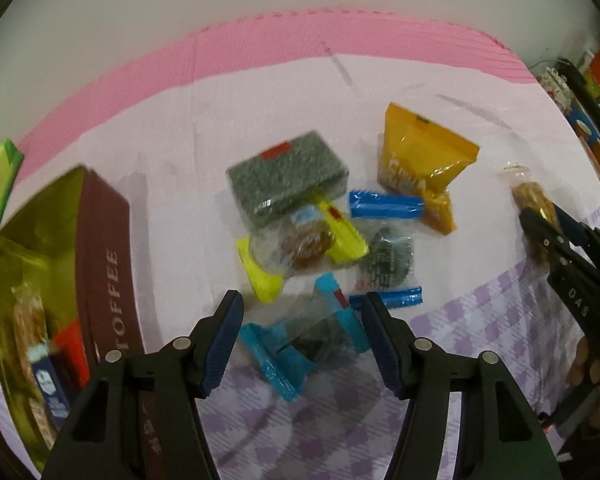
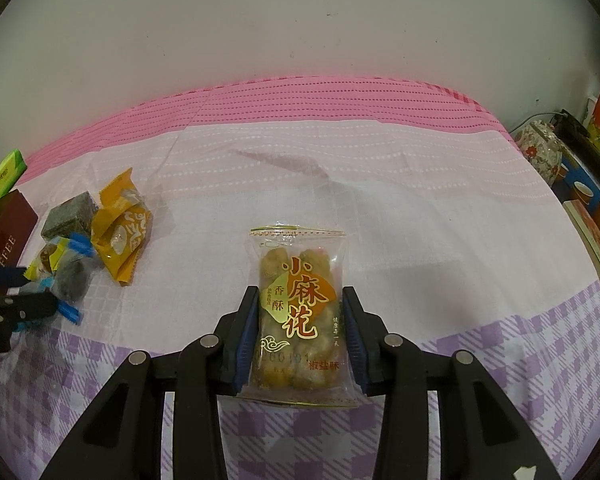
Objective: Organize snacks
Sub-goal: 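Grasp the blue-wrapped candy with the left tool while the right tool holds the twist bag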
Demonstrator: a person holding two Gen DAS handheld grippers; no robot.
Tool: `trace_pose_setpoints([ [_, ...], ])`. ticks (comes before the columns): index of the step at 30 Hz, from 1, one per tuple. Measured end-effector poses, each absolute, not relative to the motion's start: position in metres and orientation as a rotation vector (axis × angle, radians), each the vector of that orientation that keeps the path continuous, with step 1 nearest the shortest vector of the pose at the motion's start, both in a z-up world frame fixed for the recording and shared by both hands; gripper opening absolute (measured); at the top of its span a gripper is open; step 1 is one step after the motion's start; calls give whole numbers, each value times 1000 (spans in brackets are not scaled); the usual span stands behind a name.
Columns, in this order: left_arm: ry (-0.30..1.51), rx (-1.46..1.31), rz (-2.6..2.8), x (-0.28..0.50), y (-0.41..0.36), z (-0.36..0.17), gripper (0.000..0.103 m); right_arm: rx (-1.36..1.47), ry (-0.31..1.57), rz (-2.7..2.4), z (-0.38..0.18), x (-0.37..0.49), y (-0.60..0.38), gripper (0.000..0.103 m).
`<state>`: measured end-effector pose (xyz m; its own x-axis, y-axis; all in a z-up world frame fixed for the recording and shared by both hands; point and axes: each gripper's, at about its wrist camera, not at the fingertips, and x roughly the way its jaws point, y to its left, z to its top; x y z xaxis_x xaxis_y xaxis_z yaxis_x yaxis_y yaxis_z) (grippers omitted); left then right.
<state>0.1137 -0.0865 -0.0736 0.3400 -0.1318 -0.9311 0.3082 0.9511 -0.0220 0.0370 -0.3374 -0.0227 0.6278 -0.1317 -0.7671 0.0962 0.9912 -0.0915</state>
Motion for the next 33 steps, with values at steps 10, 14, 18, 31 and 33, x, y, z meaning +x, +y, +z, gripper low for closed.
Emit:
trace_pose_setpoints([
  [10, 1171, 165, -297, 88, -76, -76, 59, -43, 882, -131, -23, 37, -338, 38],
  [14, 1152, 174, -301, 75, -72, -76, 59, -43, 882, -131, -23, 37, -338, 38],
  [18, 1150, 179, -321, 64, -69, -75, 59, -43, 882, -131, -23, 37, -338, 38],
  [31, 1166, 180, -398, 48, -66, -70, 62, -43, 882, -131, -23, 37, -337, 38],
  [33, 1164, 184, -394, 46, -64, -70, 62, -43, 882, -131, -23, 37, -337, 38],
])
